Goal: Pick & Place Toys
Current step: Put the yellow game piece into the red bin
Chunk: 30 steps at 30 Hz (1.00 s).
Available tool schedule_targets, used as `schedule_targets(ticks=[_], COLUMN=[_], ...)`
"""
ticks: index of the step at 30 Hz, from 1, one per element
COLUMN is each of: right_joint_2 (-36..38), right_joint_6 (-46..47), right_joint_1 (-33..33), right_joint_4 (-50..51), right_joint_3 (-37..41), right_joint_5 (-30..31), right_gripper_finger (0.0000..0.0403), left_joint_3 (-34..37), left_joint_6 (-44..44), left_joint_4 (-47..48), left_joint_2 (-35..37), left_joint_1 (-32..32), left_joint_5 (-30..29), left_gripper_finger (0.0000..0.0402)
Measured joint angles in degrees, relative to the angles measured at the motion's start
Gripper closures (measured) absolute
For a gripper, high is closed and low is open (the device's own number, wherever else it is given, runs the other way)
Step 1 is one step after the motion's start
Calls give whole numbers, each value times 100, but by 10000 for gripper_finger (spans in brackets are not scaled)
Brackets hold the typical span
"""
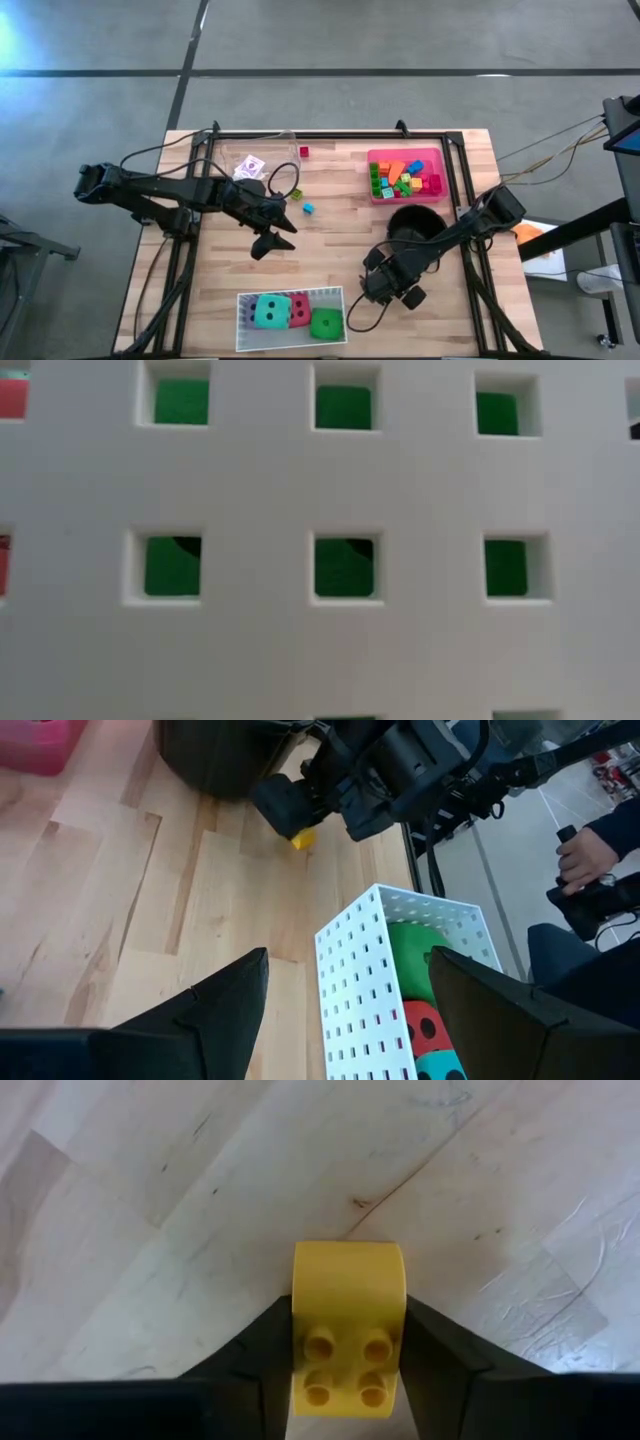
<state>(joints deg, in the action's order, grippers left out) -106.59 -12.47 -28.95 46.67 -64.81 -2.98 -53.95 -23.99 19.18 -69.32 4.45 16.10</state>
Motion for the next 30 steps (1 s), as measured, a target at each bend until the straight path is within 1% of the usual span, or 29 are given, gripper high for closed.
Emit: schedule_targets(ticks=[6, 14, 20, 22, 25, 30], right_joint_2=[-8, 4, 130, 254, 528, 1211], right_joint_6=[75, 858, 1637, 2010, 2625, 3741], right_joint_1=[-4, -2, 21, 49, 116, 288], right_joint_4=[8, 467, 767, 874, 1073, 1064], right_joint_3=[-120, -894, -1442, -1537, -1577, -1449], right_joint_5=[0, -4, 4, 140, 517, 1087], right_gripper_finger=[270, 270, 270, 270, 270, 270], left_joint_3=[0, 0, 0, 0, 0, 0], left_joint_6=[0, 2, 8, 17, 60, 149], left_joint_4=[2, 4, 11, 22, 47, 52], left_joint_2=[0, 0, 0, 0, 0, 0], left_joint_1=[0, 0, 0, 0, 0, -4], left_joint_5=[0, 0, 0, 0, 1, 0], left_gripper_finger=[123, 123, 123, 123, 123, 123])
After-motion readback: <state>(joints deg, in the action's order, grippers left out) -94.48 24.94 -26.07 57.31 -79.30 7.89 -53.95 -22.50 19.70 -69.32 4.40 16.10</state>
